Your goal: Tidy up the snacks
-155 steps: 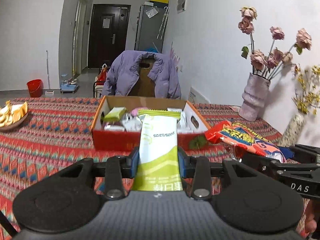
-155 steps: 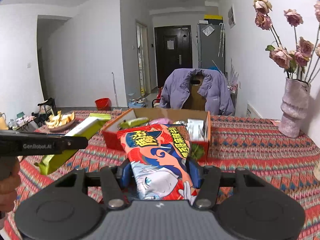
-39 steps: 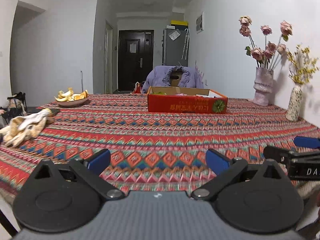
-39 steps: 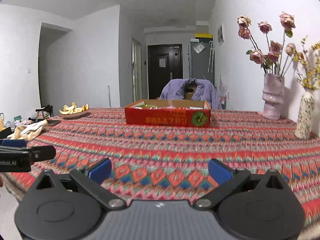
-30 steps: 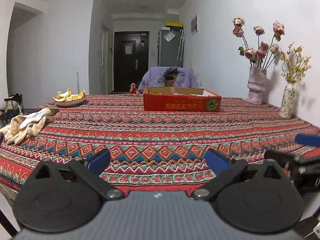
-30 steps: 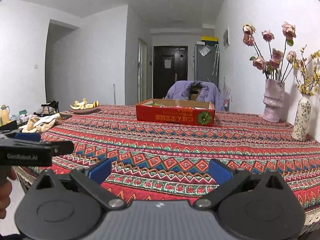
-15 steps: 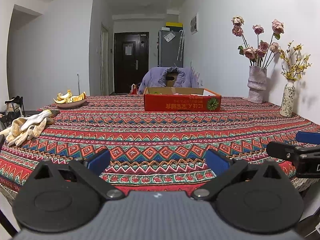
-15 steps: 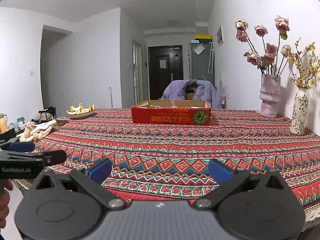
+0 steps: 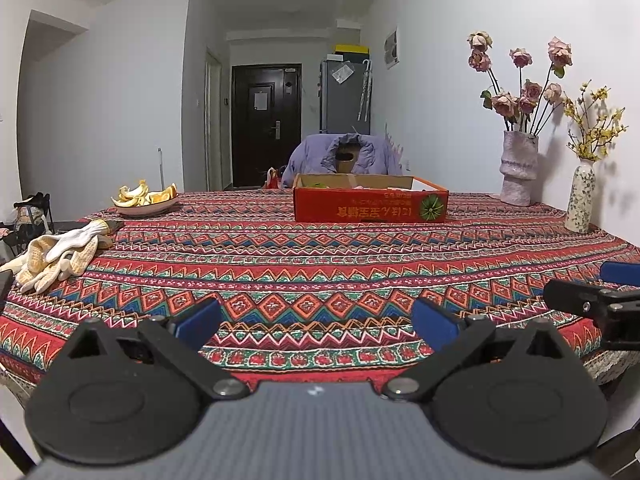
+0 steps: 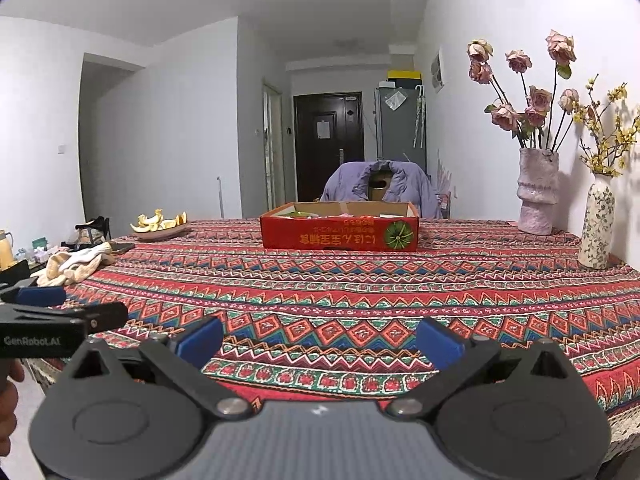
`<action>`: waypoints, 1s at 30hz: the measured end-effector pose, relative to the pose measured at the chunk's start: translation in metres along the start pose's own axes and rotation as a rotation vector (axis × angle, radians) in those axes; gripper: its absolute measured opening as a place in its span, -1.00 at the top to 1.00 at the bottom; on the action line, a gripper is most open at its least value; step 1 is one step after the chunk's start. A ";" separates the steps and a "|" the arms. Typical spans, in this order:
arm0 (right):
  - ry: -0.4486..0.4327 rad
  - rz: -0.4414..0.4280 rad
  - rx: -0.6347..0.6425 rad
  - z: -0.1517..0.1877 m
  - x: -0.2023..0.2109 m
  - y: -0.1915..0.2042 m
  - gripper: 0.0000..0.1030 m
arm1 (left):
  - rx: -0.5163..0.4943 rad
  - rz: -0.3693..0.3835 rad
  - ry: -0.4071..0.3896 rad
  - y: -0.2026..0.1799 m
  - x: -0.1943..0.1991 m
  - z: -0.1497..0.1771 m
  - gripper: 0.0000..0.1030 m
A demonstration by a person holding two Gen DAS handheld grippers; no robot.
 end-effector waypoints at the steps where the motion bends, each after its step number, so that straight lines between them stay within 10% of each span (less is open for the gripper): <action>1: 0.001 0.000 0.001 -0.001 -0.001 0.000 -1.00 | -0.001 0.001 -0.002 0.000 0.000 0.000 -1.00; 30: -0.010 0.003 -0.011 -0.001 0.001 -0.003 -1.00 | -0.010 -0.008 -0.012 0.003 0.003 -0.003 -1.00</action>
Point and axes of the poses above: each gripper's, at about its wrist camera, not at the fingertips, and x roughly against the way its jaws point, y to its left, z to its underside, the point moved 4 cm from there along -x, roughly the way its jaws point, and after that the axes turned 4 degrees about -z, right-handed, at the moved point
